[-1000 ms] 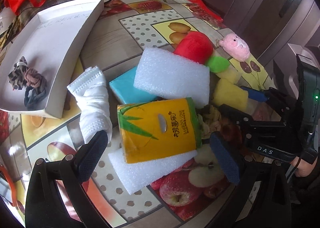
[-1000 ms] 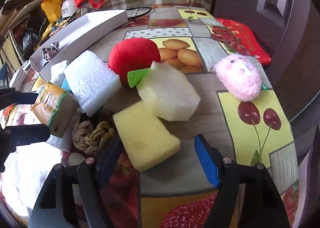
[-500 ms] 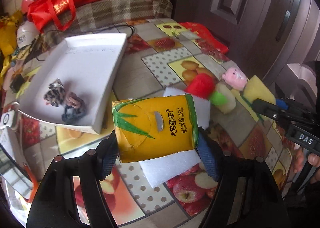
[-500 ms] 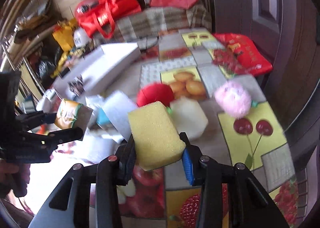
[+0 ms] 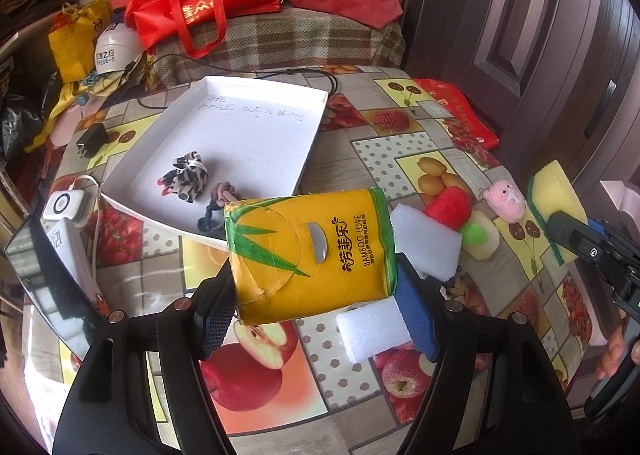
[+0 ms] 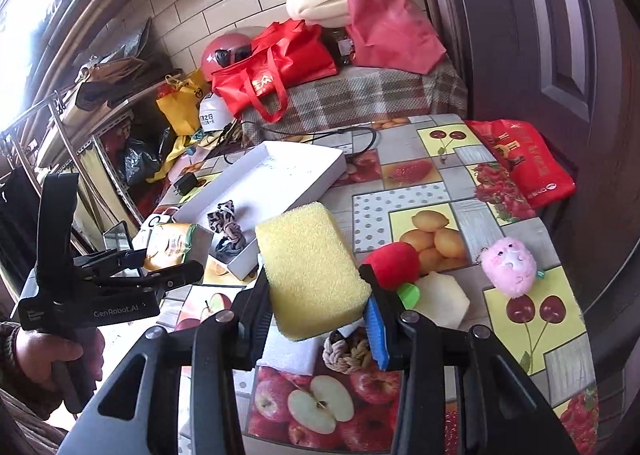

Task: Organize soft objects
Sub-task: 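Grasp the yellow tissue pack with the left tool while the right tool grasps the yellow sponge, then carry the tissue pack and yellow sponge over the white tray with both tools, then lower the tissue pack and sponge into the tray and open both tools, then grasp a white foam block with the left tool while the right tool grasps the pink plush pig, then carry the foam block and pink pig over the white tray with both tools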

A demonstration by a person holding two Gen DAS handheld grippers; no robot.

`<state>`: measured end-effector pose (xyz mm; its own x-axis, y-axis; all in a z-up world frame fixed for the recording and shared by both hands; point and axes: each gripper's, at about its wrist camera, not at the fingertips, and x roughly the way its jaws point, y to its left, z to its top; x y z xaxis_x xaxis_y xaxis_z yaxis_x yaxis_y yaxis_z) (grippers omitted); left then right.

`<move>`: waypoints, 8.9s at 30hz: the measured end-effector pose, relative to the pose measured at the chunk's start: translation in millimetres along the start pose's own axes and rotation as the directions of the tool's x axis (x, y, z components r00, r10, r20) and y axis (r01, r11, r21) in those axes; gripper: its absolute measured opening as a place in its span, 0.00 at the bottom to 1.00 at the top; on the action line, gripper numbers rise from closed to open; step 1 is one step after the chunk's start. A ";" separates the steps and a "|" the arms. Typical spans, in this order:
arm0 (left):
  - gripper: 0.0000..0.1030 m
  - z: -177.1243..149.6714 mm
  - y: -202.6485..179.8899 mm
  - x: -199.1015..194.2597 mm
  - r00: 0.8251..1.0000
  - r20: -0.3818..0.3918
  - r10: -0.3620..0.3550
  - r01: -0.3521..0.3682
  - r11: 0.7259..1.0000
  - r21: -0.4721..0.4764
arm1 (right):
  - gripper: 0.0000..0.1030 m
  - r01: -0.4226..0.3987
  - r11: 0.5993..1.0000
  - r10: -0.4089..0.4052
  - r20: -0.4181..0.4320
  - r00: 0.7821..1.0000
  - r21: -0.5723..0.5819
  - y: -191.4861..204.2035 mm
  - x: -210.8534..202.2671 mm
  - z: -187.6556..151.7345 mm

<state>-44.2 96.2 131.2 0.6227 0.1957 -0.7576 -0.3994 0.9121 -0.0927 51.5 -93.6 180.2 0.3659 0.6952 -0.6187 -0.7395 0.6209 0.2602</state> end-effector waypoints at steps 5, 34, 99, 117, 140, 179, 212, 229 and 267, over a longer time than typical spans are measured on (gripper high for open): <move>0.71 1.2 3.1 -4.1 1.000 0.012 0.004 -0.003 1.000 -0.009 | 0.40 -0.004 1.000 0.004 0.002 1.000 -0.009 3.6 -2.4 1.3; 0.71 -4.8 16.7 3.4 1.000 -0.008 0.007 -0.007 0.999 -0.054 | 0.40 -0.018 1.000 0.017 -0.034 0.999 -0.019 16.5 5.6 -2.7; 0.73 97.3 159.9 125.8 0.989 -0.078 0.124 -0.142 0.947 -0.289 | 0.42 -0.102 0.993 0.084 -0.264 0.961 -0.056 86.1 229.9 76.7; 1.00 99.6 150.8 83.0 0.967 0.074 0.245 -0.218 0.939 -0.264 | 1.00 -0.074 0.995 0.059 -0.201 0.978 -0.067 86.0 214.6 71.3; 1.00 1.2 9.0 71.1 0.972 -0.058 -0.229 0.235 0.963 0.135 | 1.00 0.154 0.974 -0.138 -0.103 0.985 0.167 -55.6 84.4 27.7; 0.66 -57.8 -43.4 93.8 0.944 -0.238 -0.228 0.296 0.904 0.309 | 0.54 0.379 0.909 -0.343 -0.208 0.916 0.172 -154.8 72.0 -19.8; 0.66 8.5 29.6 -31.0 0.992 0.120 -0.028 0.025 0.999 0.026 | 0.54 0.004 0.996 -0.009 0.060 0.998 0.093 -3.3 6.7 39.9; 0.66 6.8 47.3 -30.1 0.991 0.131 -0.022 0.026 0.999 -0.030 | 0.54 -0.012 0.999 0.011 0.030 0.999 0.051 12.7 19.2 48.2; 0.66 127.0 127.9 26.3 0.978 0.145 0.150 -0.134 0.984 -0.118 | 0.54 -0.117 0.990 0.118 0.002 0.993 -0.080 77.6 122.3 137.4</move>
<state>6.6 263.8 181.4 0.6463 0.3808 -0.6613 -0.5557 0.8287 -0.0659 116.5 89.3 226.5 0.2772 0.7642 -0.5823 -0.8201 0.5040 0.2710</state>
